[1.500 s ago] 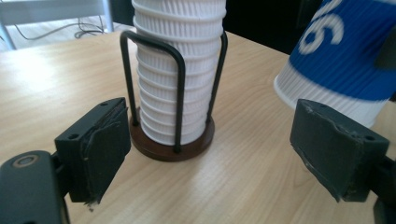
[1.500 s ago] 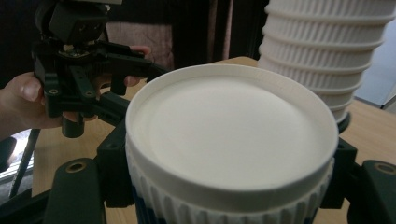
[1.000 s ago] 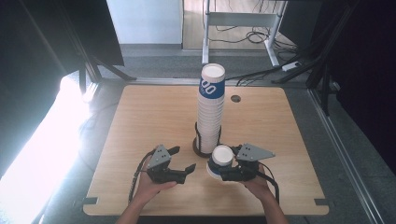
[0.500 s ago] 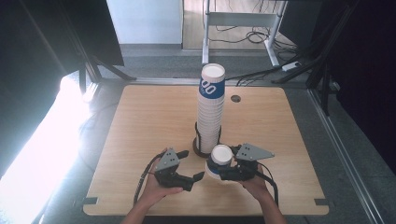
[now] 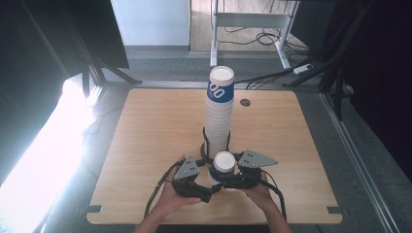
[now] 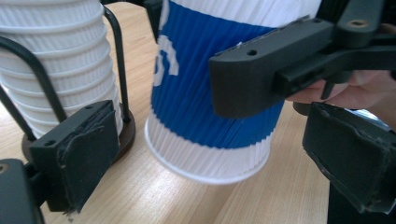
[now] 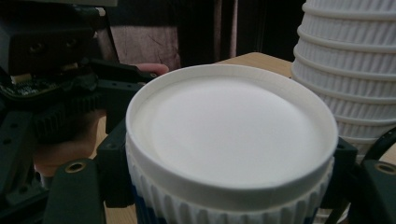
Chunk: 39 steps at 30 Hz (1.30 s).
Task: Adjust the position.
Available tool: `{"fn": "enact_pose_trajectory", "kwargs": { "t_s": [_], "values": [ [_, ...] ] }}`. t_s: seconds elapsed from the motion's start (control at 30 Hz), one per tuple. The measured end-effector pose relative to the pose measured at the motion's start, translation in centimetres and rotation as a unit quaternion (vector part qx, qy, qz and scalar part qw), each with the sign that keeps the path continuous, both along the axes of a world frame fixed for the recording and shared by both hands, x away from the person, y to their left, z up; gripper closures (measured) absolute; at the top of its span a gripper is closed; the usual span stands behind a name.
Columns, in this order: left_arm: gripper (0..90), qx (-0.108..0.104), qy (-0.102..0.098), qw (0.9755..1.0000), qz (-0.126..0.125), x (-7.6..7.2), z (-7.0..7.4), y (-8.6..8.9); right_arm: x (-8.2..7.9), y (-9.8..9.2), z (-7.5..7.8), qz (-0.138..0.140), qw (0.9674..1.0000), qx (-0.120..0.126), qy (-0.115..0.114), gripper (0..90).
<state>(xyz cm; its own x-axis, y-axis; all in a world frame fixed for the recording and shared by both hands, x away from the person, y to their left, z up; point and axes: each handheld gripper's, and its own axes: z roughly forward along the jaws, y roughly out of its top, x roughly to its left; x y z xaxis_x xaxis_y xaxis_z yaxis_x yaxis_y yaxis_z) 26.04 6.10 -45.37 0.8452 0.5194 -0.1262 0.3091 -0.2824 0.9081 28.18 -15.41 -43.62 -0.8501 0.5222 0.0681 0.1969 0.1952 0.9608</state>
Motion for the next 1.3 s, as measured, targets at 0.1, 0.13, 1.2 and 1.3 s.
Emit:
{"fn": "enact_pose_trajectory", "kwargs": {
  "t_s": [0.1, 0.13, 1.2, 1.3],
  "values": [
    [4.3, 0.006, 0.000, 1.0000, -0.005, 0.1, -0.3, -0.7, -0.2, 0.3, 0.1, 0.003, 1.0000, 0.001, -0.001, 26.7],
    [4.6, 0.006, 0.000, 1.0000, -0.005, 0.1, -0.3, -0.7, -0.2, 0.4, 0.1, 0.005, 1.0000, 0.001, -0.002, 26.7],
    [20.9, 0.037, -0.042, 0.9984, 0.011, 0.0, -0.7, -1.0, 0.0, 0.0, 0.3, 0.024, 0.9993, 0.006, 0.029, 19.9],
    [20.9, 0.050, -0.045, 0.9977, 0.014, 0.2, -0.6, -0.8, 0.0, -0.5, 0.5, 0.025, 0.9992, 0.009, 0.030, 19.2]
  ]
}}
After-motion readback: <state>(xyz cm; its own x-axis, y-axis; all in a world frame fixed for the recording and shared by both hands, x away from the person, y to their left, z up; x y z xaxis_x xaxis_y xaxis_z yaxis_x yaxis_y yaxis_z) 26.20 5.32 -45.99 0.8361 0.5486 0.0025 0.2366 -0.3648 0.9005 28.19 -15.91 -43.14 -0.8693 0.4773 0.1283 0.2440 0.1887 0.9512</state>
